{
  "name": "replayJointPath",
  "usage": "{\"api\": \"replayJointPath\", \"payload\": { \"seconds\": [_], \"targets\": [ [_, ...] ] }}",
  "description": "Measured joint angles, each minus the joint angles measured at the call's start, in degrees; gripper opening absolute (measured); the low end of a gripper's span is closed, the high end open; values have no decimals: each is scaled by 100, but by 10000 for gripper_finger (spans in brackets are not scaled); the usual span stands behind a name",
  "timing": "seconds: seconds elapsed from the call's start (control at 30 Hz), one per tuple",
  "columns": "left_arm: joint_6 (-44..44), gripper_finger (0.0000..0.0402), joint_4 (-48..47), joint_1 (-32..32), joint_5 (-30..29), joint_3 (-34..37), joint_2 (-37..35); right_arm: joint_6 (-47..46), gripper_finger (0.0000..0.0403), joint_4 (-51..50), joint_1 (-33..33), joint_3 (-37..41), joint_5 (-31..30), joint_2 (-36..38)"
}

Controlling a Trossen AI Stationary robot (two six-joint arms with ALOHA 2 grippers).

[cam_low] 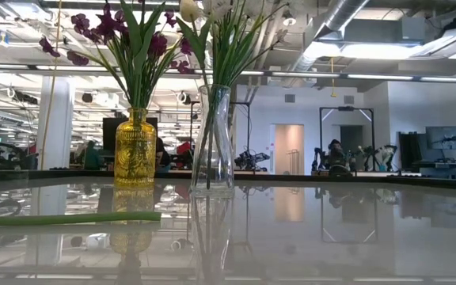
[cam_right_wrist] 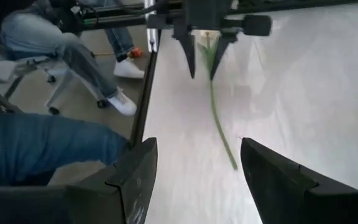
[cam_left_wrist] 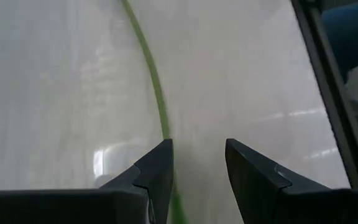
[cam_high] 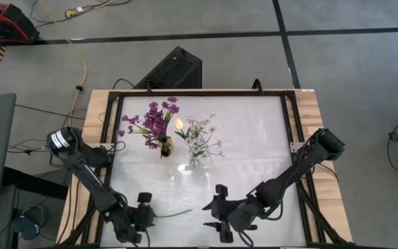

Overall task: Sort flowers into vase by color
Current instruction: Put the white tulip into the transparent vase

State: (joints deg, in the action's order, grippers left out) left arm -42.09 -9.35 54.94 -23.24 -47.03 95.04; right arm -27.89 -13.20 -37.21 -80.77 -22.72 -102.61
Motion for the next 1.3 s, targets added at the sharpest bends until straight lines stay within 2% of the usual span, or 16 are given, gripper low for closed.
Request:
{"api": "replayJointPath", "payload": {
  "seconds": [0.33,0.67,0.8,1.03,1.17,1.23,1.3],
  "targets": [
    [-492,134,-219,49,-292,-221,530,-228,258,107,-133,-11,9,-83],
    [-613,131,-439,76,-419,-340,540,-160,258,169,-221,-11,10,-85],
    [-883,104,-730,74,-238,-359,535,-145,258,167,-219,-9,9,-85],
    [-918,11,-868,72,31,-358,527,-149,258,171,-258,-9,7,-85],
    [-896,2,-887,-32,90,-359,449,17,258,244,-292,-7,3,-85],
    [-872,2,-1009,-136,123,-421,335,404,258,338,-291,-4,-30,-85],
    [-974,1,-1130,-265,-83,-502,126,1012,258,557,-291,-4,-122,-85]
  ]
}}
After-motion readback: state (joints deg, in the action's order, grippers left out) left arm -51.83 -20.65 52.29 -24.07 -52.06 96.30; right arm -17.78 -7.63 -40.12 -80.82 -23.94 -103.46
